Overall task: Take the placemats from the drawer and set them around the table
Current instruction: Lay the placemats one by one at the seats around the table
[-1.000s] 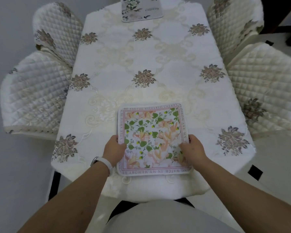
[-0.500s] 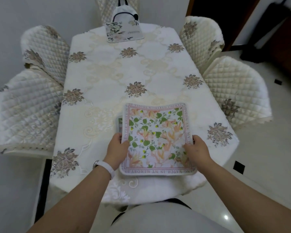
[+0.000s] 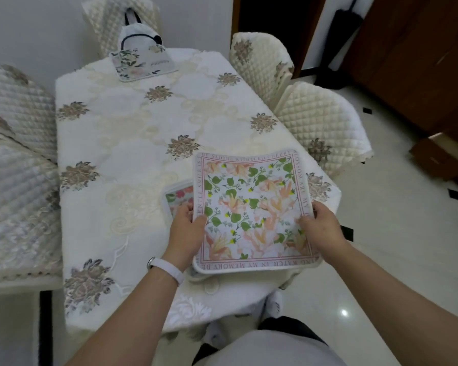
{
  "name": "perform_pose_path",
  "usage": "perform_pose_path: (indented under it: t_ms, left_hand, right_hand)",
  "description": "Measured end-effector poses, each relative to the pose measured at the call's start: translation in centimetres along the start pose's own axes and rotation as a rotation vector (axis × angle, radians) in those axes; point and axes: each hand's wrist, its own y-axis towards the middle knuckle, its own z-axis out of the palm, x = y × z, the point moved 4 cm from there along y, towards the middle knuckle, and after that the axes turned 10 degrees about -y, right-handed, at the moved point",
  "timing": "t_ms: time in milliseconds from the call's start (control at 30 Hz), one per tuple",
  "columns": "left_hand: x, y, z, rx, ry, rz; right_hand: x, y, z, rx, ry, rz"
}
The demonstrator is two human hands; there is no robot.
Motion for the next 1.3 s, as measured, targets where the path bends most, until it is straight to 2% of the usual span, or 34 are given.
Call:
perform_pose_path:
  t_ms: [233,467,800,967,1300]
  left_hand:
    - [-1.0,-0.6,6.4,0.109,0.057,-0.003]
    - [-1.2,-1.2,16.7,0.193,0.163,0.03]
    - [0.1,-2.5,39.7,0.319,0.28,0.08]
    - [1.1,-3.5,48.1,0.359,0.281,0.078]
    - [0.9,-0.6,57.9,0.414,0.281,0.078]
  right_hand:
    - [-3.2,-0.5,-5.7,-0.118,0.05,0.049]
    - [-8.6,1.1,-13.1,-0.176,0.137,0.084]
    - [-20.4,5.5,-30.6,-0.33,0.203,0.153]
    - [-24.7,7.0,-37.5,-0.371,0.204,0.178]
    - [-28.0,11.9,-43.4,-0.415,0.284,0.204]
